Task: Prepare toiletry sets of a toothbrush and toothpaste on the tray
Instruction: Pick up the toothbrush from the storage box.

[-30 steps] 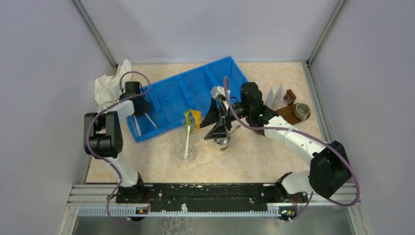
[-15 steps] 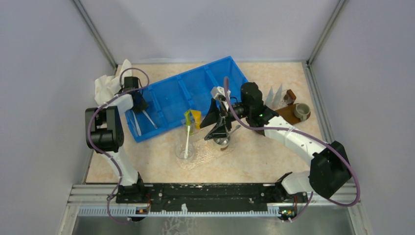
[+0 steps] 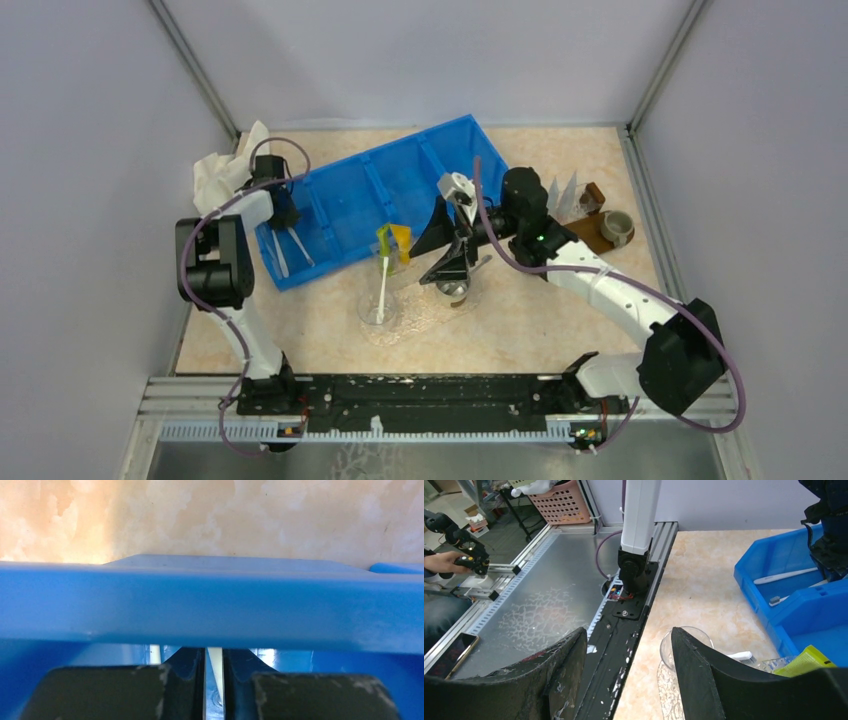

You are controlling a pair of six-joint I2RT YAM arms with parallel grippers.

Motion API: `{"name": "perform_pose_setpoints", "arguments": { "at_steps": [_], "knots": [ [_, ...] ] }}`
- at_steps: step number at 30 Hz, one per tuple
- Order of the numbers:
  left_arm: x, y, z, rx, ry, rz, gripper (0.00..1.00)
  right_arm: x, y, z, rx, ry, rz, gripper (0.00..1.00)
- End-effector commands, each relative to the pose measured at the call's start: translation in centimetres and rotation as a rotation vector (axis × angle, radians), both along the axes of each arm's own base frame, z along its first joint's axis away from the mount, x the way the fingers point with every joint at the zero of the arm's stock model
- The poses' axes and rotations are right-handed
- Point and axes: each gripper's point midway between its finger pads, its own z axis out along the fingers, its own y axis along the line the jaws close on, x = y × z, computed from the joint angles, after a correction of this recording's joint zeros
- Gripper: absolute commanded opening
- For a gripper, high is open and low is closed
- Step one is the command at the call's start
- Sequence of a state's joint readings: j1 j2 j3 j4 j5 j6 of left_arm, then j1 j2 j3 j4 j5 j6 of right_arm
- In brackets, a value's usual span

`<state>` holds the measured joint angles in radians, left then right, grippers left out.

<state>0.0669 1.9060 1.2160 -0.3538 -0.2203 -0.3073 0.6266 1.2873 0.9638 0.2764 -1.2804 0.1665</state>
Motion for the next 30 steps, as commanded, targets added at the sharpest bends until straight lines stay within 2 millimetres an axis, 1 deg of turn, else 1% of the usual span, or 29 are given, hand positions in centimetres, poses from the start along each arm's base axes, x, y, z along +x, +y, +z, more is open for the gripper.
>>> {"name": "perform_pose_setpoints", "arguments": {
  "at_steps": [1,2,6,13,18,21,27,30],
  "knots": [
    [-8.8,-1.3,-7.4,-0.069,0.379,-0.042,0.07,-1.2,-0.3,2.5,0.071,-0.088,0.024,0.63],
    [-8.7,-1.3,-7.2,-0.072,0.376,-0.044,0.00,-1.2,-0.3,2.5,0.073,-0.087,0.023,0.63],
    [-7.7,-1.3,-5.3,-0.070,0.312,-0.049,0.00,-1.3,-0.4,2.6,0.076,-0.084,0.027,0.63],
    [-5.1,-0.9,-0.6,-0.040,0.138,-0.044,0.00,-1.2,-0.1,2.2,0.071,-0.072,0.030,0.63],
    [-3.9,-0.7,1.9,-0.029,0.057,-0.045,0.00,-1.1,0.1,1.8,0.064,-0.061,0.032,0.63],
    [-3.7,-0.6,2.6,-0.021,0.032,-0.043,0.00,-1.0,0.3,1.5,0.059,-0.054,0.034,0.63],
    [-3.8,-0.8,2.5,-0.032,0.019,-0.049,0.00,-1.0,0.5,1.2,0.053,-0.048,0.038,0.63],
    [-3.8,-1.0,2.3,-0.035,0.011,-0.062,0.17,-1.1,0.5,1.2,0.052,-0.047,0.039,0.63]
  ]
}}
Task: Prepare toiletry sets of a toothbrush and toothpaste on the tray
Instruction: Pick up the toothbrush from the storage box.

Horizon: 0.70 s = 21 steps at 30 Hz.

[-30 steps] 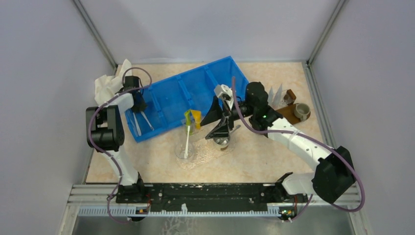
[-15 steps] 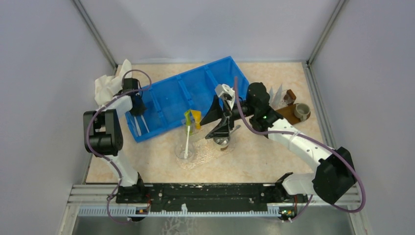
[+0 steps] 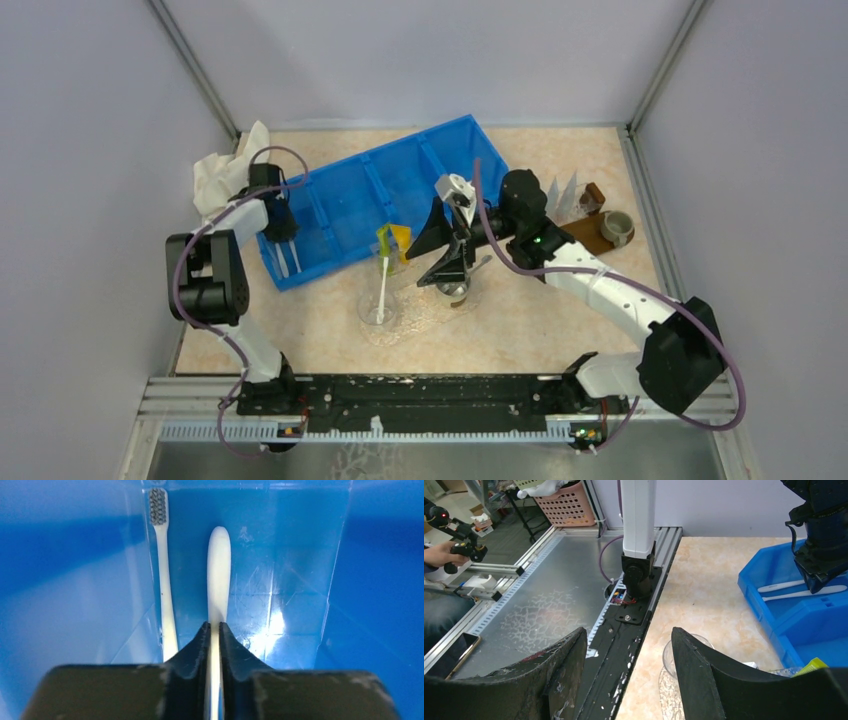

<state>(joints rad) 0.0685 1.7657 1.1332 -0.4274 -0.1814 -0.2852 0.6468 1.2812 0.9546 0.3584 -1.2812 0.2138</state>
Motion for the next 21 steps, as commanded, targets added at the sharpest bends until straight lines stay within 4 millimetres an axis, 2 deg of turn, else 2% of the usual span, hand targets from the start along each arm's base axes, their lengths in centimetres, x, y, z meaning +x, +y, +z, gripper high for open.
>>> {"name": "perform_pose_setpoints", "arguments": {
  "at_steps": [1,6,9,10,15,18,21],
  "knots": [
    [-0.5,-0.3,0.1,-0.014,-0.010,-0.030,0.23,-0.3,0.2,0.3,0.021,-0.028,0.018,0.63],
    [-0.3,-0.5,-1.1,-0.023,0.009,-0.041,0.35,-0.3,0.2,0.2,0.020,-0.029,0.017,0.63],
    [-0.5,-0.6,-2.4,-0.038,0.038,-0.044,0.34,-0.3,0.2,0.2,0.020,-0.029,0.017,0.63],
    [-0.7,-0.7,-2.8,-0.047,0.050,-0.046,0.31,-0.3,0.2,0.2,0.019,-0.028,0.016,0.63],
    [-1.5,-1.3,-4.7,-0.080,0.095,-0.051,0.01,-0.2,0.2,0.1,0.017,-0.028,0.016,0.63],
    [-1.3,-1.3,-4.5,-0.081,0.086,-0.051,0.00,-0.3,0.2,0.2,0.017,-0.028,0.017,0.63],
    [-0.4,-1.2,-2.7,-0.076,0.031,-0.050,0.00,-0.2,0.2,0.2,0.017,-0.030,0.016,0.63]
  ]
}}
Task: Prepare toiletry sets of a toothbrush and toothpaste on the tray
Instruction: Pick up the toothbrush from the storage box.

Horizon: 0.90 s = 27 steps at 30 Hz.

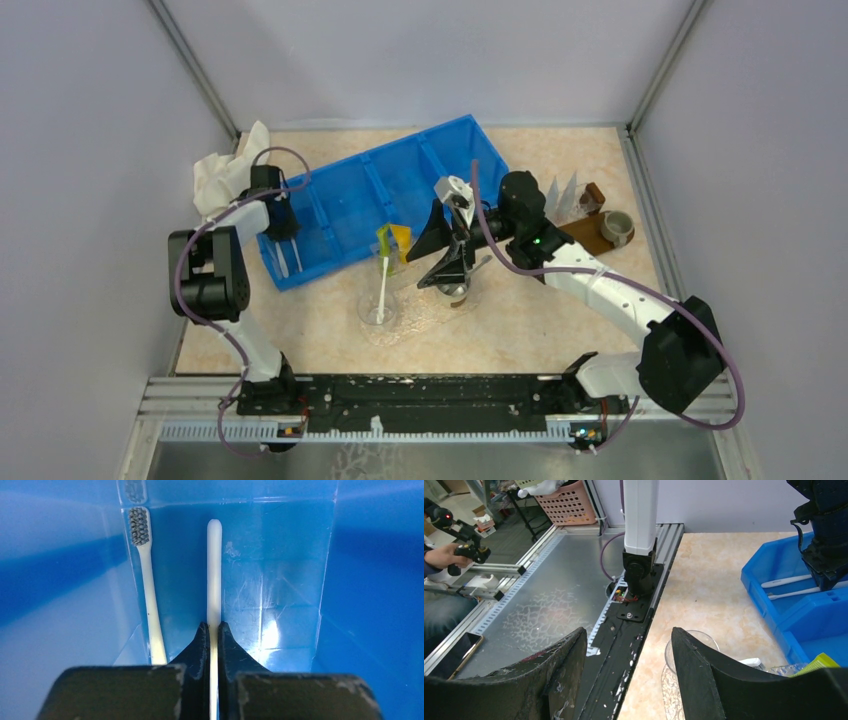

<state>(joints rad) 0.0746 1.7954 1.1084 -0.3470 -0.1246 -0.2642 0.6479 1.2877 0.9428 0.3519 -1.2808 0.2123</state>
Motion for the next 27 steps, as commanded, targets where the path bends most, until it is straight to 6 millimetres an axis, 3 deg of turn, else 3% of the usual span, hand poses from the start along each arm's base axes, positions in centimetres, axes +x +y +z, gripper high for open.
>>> {"name": "perform_pose_setpoints", "arguments": {
  "at_steps": [1,10,18,22,27],
  "knots": [
    [-1.0,-0.6,-0.7,-0.033,0.035,-0.011,0.00,-0.3,0.2,0.8,0.031,-0.048,0.017,0.63],
    [1.6,-0.4,8.0,-0.015,-0.218,-0.016,0.00,-0.1,0.4,0.4,0.023,-0.038,0.020,0.63],
    [1.1,-0.9,13.9,-0.022,-0.359,-0.036,0.00,-0.5,0.4,0.3,0.028,-0.045,0.052,0.63],
    [0.0,-3.2,18.4,-0.117,-0.488,-0.101,0.00,-0.9,0.2,0.6,0.035,-0.061,0.073,0.64],
    [-2.9,-8.1,25.4,-0.314,-0.734,-0.262,0.00,-0.9,-0.2,0.9,0.016,-0.128,0.058,0.64]
  ]
}}
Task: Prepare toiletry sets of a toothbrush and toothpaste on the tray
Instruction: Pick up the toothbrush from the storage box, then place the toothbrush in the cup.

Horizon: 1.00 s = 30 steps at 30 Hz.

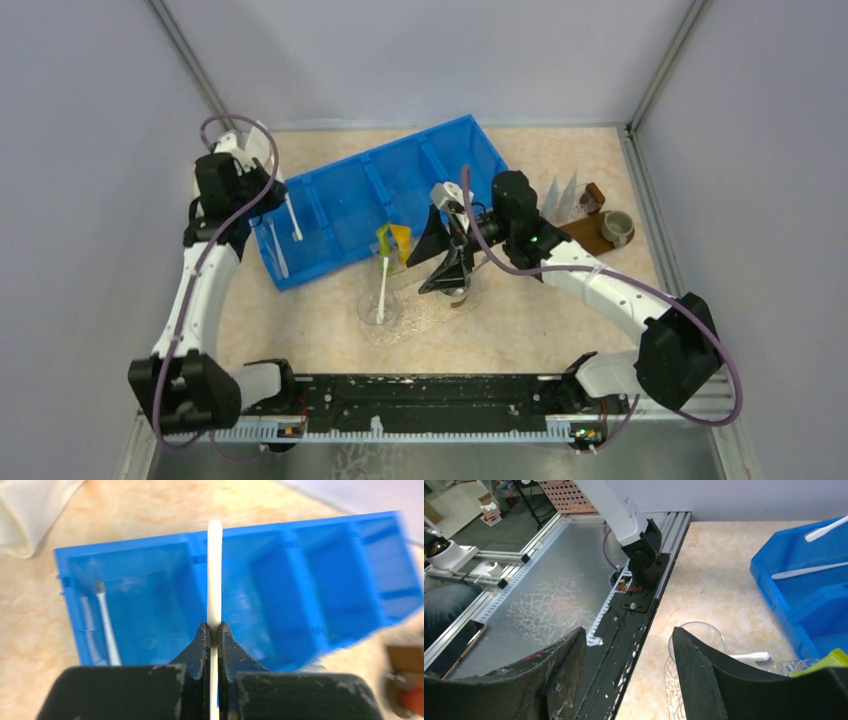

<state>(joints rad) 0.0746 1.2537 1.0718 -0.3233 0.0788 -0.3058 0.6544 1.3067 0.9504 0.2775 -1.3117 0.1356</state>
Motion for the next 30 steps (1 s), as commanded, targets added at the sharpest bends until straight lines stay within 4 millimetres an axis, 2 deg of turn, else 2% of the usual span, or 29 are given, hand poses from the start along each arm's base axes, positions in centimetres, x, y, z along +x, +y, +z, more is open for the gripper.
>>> {"name": "perform_pose_setpoints", "arguments": {
  "at_steps": [1,5,7,11,15,20,24,30],
  "knots": [
    [-2.7,-5.2,6.7,-0.186,-0.235,-0.203,0.00,-0.4,-0.2,2.0,0.033,-0.133,0.013,0.65],
    [-5.7,-8.6,10.1,-0.325,-0.373,-0.334,0.00,0.4,0.1,1.8,0.020,-0.121,-0.032,0.65],
    [-7.1,-10.6,11.8,-0.374,-0.447,-0.395,0.00,0.9,0.5,1.9,0.021,-0.060,-0.072,0.65],
    [-9.0,-15.0,13.7,-0.432,-0.537,-0.489,0.00,1.9,1.0,2.7,0.031,0.043,-0.159,0.65],
    [-10.1,-18.6,13.9,-0.494,-0.569,-0.537,0.00,2.8,1.4,3.9,0.058,0.177,-0.239,0.65],
    [-10.6,-20.8,14.4,-0.498,-0.610,-0.502,0.00,4.7,2.0,3.3,0.060,0.348,-0.359,0.66],
    [-11.1,-22.5,14.6,-0.500,-0.625,-0.479,0.00,5.9,2.3,2.7,0.046,0.385,-0.422,0.64],
    [-11.8,-25.0,14.4,-0.535,-0.616,-0.477,0.00,6.8,2.4,2.4,0.039,0.344,-0.465,0.62]
  ]
}}
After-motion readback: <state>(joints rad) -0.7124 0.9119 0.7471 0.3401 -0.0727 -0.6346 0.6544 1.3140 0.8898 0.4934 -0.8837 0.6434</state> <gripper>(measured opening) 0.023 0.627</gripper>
